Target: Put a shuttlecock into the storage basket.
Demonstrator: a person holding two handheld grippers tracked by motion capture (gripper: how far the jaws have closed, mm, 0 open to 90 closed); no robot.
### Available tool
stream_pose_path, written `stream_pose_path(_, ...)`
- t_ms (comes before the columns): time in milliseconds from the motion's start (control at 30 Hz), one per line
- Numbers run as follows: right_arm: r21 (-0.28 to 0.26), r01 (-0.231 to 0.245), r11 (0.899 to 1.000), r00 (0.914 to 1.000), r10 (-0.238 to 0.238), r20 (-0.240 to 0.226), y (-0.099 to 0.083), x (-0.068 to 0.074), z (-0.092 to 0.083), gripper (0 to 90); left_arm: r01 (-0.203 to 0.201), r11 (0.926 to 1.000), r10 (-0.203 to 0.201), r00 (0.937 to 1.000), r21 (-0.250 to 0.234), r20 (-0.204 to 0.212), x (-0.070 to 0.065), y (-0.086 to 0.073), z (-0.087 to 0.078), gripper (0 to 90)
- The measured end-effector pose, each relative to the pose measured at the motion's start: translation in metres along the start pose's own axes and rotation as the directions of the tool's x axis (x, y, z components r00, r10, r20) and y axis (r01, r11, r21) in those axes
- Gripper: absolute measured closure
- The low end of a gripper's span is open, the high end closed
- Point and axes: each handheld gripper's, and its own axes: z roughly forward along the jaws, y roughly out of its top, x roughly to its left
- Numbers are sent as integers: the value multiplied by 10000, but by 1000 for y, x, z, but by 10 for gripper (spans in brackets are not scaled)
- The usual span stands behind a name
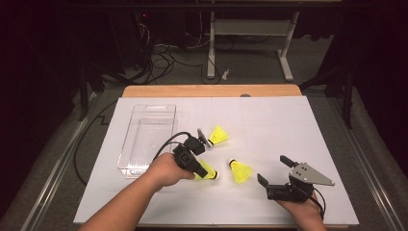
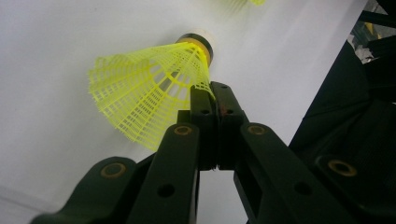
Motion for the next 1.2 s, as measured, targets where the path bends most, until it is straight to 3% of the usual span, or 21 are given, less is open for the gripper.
stream_pose_path(767,8,-31,10000,10000,31,31,0,0,-1,4,141,9999,-142,9977,-21,-667,-10,-2,-29,879)
stream_pose_path(1200,25,-9,10000,10000,9,20,0,0,0,4,66,9999,-81,9953,-158,-965,-14,-6,-56,888)
